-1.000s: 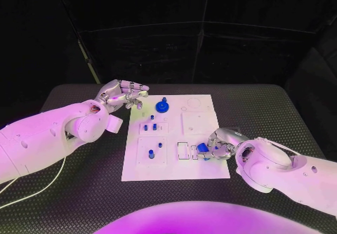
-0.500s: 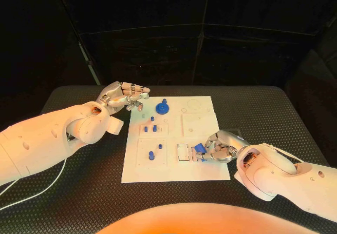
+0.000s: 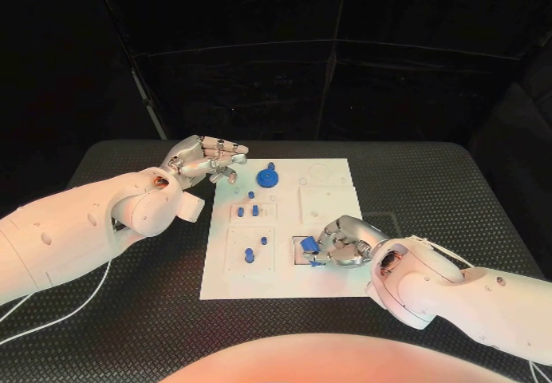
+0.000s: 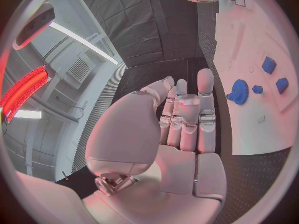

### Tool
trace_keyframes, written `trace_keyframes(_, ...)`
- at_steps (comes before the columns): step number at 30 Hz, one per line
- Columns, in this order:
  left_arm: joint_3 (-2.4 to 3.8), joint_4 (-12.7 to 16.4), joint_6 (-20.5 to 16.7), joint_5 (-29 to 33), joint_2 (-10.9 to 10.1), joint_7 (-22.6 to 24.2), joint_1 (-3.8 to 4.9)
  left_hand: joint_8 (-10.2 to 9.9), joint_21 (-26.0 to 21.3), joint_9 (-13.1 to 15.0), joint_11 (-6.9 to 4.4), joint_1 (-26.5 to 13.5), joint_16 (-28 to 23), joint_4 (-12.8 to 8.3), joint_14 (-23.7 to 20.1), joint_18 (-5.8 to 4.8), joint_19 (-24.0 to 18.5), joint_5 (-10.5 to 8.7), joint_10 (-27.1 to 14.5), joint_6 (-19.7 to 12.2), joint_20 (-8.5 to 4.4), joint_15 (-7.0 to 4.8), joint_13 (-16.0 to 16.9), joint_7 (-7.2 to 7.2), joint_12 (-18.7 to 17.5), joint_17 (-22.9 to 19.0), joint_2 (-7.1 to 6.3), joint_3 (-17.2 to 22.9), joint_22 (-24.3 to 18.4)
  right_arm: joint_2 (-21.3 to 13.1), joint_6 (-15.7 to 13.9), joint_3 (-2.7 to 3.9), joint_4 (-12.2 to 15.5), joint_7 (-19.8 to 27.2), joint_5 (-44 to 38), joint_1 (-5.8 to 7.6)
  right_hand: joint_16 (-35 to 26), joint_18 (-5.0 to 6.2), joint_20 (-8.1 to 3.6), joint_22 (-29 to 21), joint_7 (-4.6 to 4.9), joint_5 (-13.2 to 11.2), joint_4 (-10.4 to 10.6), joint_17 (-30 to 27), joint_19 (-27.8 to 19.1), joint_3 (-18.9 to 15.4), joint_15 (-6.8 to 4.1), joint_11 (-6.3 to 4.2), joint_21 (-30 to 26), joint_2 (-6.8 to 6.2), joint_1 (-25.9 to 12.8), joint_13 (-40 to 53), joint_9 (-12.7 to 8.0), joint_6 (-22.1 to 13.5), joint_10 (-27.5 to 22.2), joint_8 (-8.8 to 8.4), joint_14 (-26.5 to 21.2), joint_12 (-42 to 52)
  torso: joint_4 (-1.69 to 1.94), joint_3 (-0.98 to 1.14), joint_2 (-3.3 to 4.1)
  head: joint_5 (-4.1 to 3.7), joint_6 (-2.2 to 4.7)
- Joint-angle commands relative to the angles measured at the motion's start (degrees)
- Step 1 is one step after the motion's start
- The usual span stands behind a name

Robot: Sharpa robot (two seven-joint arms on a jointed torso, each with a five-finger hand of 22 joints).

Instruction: Assemble the parts on the task board

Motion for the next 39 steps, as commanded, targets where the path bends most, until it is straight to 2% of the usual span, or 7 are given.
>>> trace_keyframes(1, 0.05, 0.14, 0.71, 0.26, 0.12, 0.07, 0.07, -0.07, -0.18, -0.08, 0.04, -0.22, -0.21, 0.01, -0.33, 1.11, -0.15, 0.19, -0.55, -0.42, 0.36, -0.01, 0.1, 0.03, 0.13, -0.08, 0.25, -0.24, -0.05, 1.08, 0.87, 0.03, -0.49, -0.53, -0.49, 0.09, 0.19, -0.64, -0.28, 2.48, -0.32, -2.54, 0.1, 9.51, 1.47, -1.02, -0.43, -0.47, 0.26, -0.14, -1.27, 10.47, 0.62, 0.99, 3.19, 0.46, 5.07, -0.34, -0.03, 0.05, 0.0, 0.12, -0.15)
trace_keyframes(6, 0.05, 0.16, 0.77, 0.26, 0.16, 0.05, 0.07, -0.07, -0.18, -0.08, 0.04, -0.22, -0.21, 0.01, -0.33, 1.11, -0.15, 0.19, -0.55, -0.42, 0.36, -0.01, 0.1, 0.03, 0.13, -0.08, 0.25, -0.24, -0.05, 2.27, 0.17, 0.04, -1.18, -1.54, -1.56, 0.09, 0.21, -0.62, -0.41, 2.45, -0.54, -5.93, 0.19, 9.61, 1.44, -2.2, -0.59, -0.66, 0.23, 0.05, -2.94, 10.48, 1.4, 1.23, 3.2, 0.68, 5.09, -0.41, 0.01, 0.05, 0.0, 0.27, -0.25)
trace_keyframes(10, 0.05, 0.13, 0.77, 0.26, 0.17, 0.04, 0.07, -0.07, -0.18, -0.08, 0.04, -0.22, -0.21, 0.01, -0.33, 1.11, -0.15, 0.19, -0.55, -0.42, 0.36, -0.01, 0.1, 0.03, 0.13, -0.08, 0.25, -0.24, -0.05, 2.79, -0.29, 0.05, -1.58, -2.15, -2.35, 0.09, 0.18, -0.63, -0.54, 2.5, -0.67, -13.92, 0.23, 9.59, 1.44, -3.33, -0.71, -0.77, 0.22, -0.46, -5.3, 10.39, 2.21, 1.16, 3.14, 0.68, 5.09, -0.57, -0.05, 0.04, -0.09, 0.39, -0.31)
trace_keyframes(13, 0.05, 0.11, 0.8, 0.26, 0.17, 0.02, 0.07, -0.07, -0.18, -0.08, 0.04, -0.22, -0.21, 0.01, -0.33, 1.11, -0.15, 0.19, -0.55, -0.42, 0.36, -0.01, 0.1, 0.03, 0.13, -0.08, 0.25, -0.24, -0.05, 3.04, -0.85, 0.05, -1.71, -2.24, -2.86, 0.09, 0.14, -0.63, -0.6, 2.53, -0.67, -21.21, 0.51, 9.53, 1.44, -2.38, -0.72, -0.86, 0.21, -2.6, -7.91, 10.37, 2.9, 1.05, 3.12, 0.61, 5.08, -0.66, -0.1, 0.05, -0.09, 0.49, -0.28)
trace_keyframes(16, 0.05, 0.1, 0.83, 0.26, 0.18, -0.01, 0.07, -0.07, -0.18, -0.08, 0.04, -0.22, -0.21, 0.01, -0.33, 1.11, -0.15, 0.19, -0.55, -0.42, 0.36, -0.01, 0.1, 0.03, 0.13, -0.08, 0.25, -0.24, -0.05, 3.13, -1.37, 0.06, -1.76, -2.19, -3.11, 0.09, 0.11, -0.63, -0.59, 2.57, -0.7, -24.48, 0.69, 9.51, 1.44, -0.98, -0.73, -0.83, 0.2, -5.51, -10.62, 10.34, 3.43, 0.98, 3.09, 0.53, 5.07, -0.76, -0.12, 0.06, -0.1, 0.51, -0.23)
trace_keyframes(25, 0.04, 0.06, 0.88, 0.26, 0.12, -0.05, 0.07, -0.07, -0.18, -0.08, 0.04, -0.22, -0.21, 0.01, -0.33, 1.11, -0.15, 0.19, -0.55, -0.42, 0.36, -0.01, 0.1, 0.03, 0.13, -0.08, 0.25, -0.24, -0.05, 2.8, -2.77, 0.05, -1.37, -1.96, -4.28, 0.09, 0.04, -0.63, -0.64, 2.61, -0.75, -25.08, 0.77, 9.38, 1.44, -0.62, -0.8, -0.85, 0.18, -8.17, -13.56, 10.06, 3.99, 0.89, 2.89, 0.42, 5.04, -1.06, -0.13, 0.07, -0.13, 0.41, -0.04)
trace_keyframes(39, 0.04, 0.04, 0.93, 0.26, -0.1, -0.11, 0.0, -0.07, -0.18, -0.08, 0.04, -0.22, -0.21, 0.01, -0.33, 1.11, -0.15, 0.19, -0.55, -0.42, 0.36, -0.01, 0.1, 0.03, 0.13, -0.08, 0.25, -0.24, -0.05, 0.7, -3.08, 0.05, 0.65, -1.01, -7.1, 0.09, 0.03, -0.64, -0.85, 2.71, -1.19, -21.57, 0.1, 9.46, 1.47, 2.08, -1.07, -1.21, 0.16, -4.88, -8.01, 10.3, 6.11, 1.8, 3.04, 0.96, 5.07, -1.01, -0.13, 0.07, -0.1, 0.18, 0.05)
